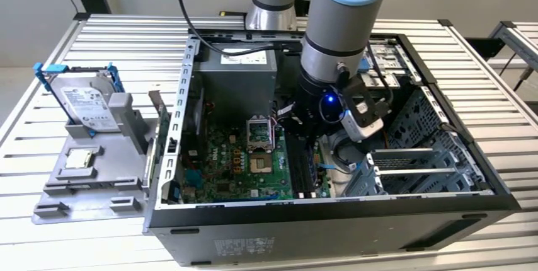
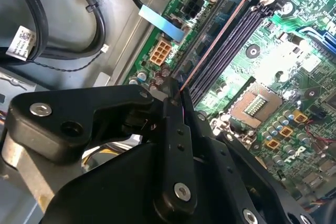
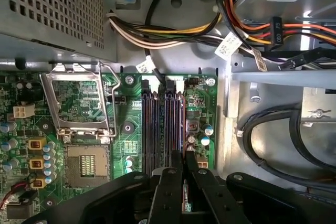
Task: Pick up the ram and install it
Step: 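Insert the ram into the slot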
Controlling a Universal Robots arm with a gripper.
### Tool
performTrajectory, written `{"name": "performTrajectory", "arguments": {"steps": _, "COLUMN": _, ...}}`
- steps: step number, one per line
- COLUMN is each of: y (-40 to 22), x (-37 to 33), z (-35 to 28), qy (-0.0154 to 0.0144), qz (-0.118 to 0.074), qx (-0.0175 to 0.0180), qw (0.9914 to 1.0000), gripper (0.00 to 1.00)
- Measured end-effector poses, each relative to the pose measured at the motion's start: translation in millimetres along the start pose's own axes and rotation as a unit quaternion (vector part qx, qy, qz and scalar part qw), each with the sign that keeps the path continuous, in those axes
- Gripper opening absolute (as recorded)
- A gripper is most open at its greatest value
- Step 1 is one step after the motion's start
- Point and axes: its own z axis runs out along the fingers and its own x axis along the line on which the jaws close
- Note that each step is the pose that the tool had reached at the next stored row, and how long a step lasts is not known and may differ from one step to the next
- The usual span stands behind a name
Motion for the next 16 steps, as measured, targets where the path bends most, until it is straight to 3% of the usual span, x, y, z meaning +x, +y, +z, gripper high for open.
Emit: {"name": "performTrajectory", "arguments": {"steps": 16, "y": 0.1, "x": 1.8, "z": 4.5, "qy": 0.0000, "qz": 0.000, "qx": 0.0002, "qw": 1.00000, "gripper": 0.00}}
